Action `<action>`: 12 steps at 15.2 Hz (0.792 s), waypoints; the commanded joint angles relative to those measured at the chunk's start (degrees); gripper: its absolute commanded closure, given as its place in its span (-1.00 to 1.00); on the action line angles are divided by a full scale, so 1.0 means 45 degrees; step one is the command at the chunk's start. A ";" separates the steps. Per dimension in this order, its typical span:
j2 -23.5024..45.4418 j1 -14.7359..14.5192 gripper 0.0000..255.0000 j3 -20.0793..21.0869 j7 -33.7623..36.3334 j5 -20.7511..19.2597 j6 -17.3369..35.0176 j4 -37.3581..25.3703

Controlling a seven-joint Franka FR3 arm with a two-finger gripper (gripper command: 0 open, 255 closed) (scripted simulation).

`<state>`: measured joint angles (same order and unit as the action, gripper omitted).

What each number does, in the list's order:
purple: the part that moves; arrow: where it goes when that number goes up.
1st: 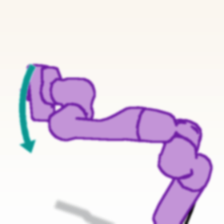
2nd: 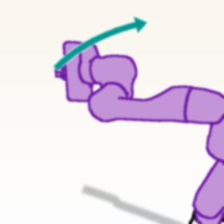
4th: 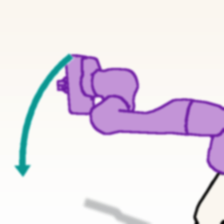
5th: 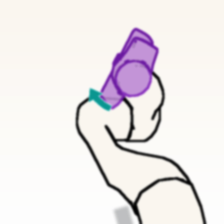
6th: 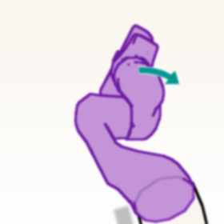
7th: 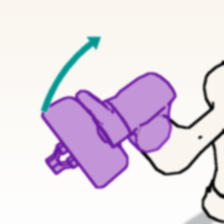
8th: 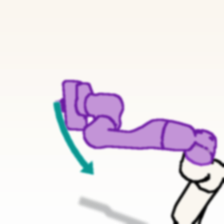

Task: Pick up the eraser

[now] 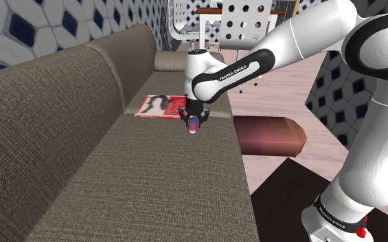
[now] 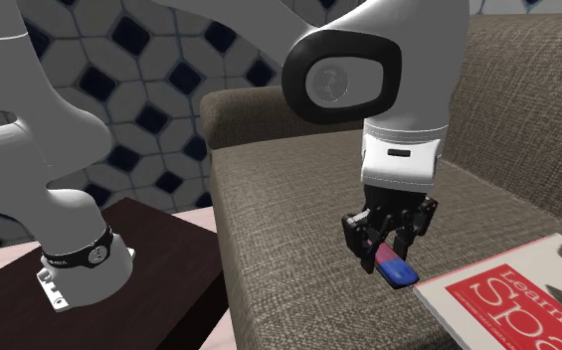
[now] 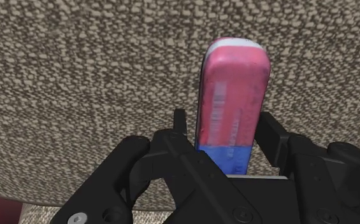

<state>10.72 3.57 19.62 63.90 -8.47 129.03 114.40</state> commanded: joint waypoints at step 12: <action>-0.0240 0.0018 1.00 0.0055 -0.0156 0.0201 -0.0433 -0.0291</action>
<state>9.86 3.61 19.83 63.40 -7.76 127.82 113.62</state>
